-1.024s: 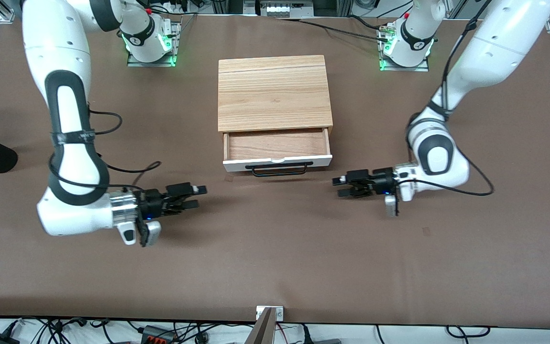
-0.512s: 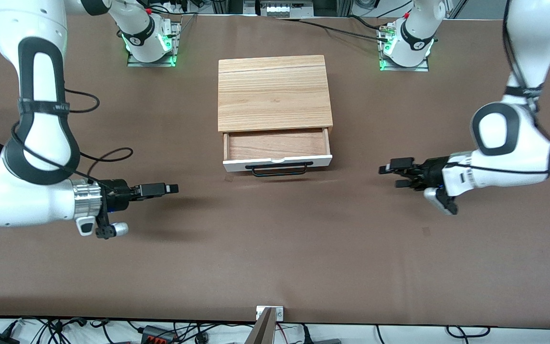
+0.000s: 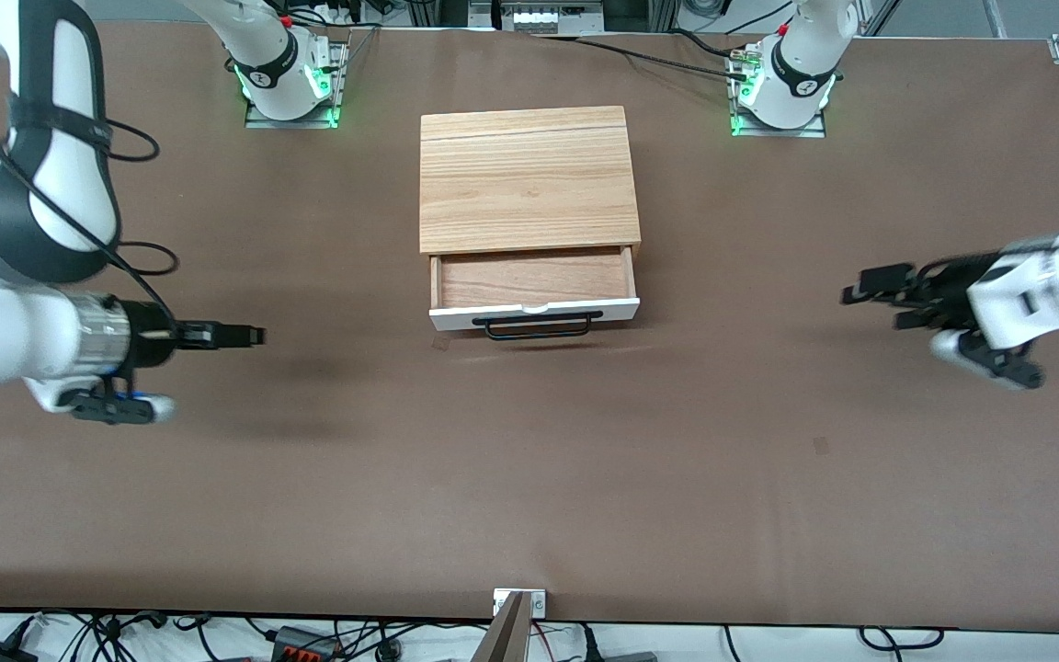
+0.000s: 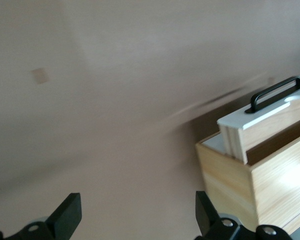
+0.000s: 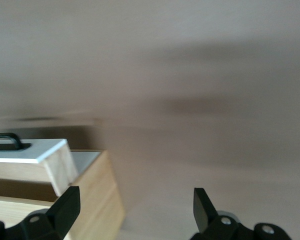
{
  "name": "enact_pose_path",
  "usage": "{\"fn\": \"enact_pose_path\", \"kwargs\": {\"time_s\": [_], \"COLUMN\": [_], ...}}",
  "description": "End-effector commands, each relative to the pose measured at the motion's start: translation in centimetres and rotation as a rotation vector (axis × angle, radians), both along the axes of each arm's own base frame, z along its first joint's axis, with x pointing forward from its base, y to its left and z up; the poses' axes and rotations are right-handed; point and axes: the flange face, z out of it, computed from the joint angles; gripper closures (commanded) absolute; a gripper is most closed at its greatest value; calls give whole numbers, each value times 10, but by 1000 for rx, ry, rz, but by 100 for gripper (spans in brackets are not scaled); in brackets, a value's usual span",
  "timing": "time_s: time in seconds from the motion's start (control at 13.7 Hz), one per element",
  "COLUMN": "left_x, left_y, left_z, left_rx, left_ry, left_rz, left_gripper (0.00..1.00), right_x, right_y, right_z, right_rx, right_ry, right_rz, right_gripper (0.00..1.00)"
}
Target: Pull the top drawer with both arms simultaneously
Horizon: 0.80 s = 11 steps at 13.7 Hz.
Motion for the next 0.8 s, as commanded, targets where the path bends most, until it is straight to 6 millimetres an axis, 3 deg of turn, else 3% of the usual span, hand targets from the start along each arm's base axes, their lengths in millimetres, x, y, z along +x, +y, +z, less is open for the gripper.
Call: {"fn": "enact_pose_path", "kwargs": {"time_s": [0.0,0.07,0.22,0.29,0.44,0.51,0.73], "left_x": [-17,-25,-28,-29,-35,-35,-35], "left_y": [20,31,28,16,12,12,21], "left_z": [27,31,34,37,38,38,40], "left_rx": [99,98,105,112,179,181,262], "left_ry": [17,49,55,55,81,82,80], "left_rz": [2,11,3,-4,-16,-15,2], "left_gripper": [0,0,0,0,0,0,0], "right_x": [-29,-34,-40,-40,-39,-40,-55], "right_y": [-1,-10,-34,-54,-90,-109,-114], "right_z": [65,77,98,104,115,108,106], "right_rx": [-149,-184,-271,-279,-242,-227,-231], "right_ry": [-58,-68,-108,-123,-165,-165,-175], "right_rz": [23,27,12,-18,-58,-76,-77], "right_gripper": [0,0,0,0,0,0,0]}}
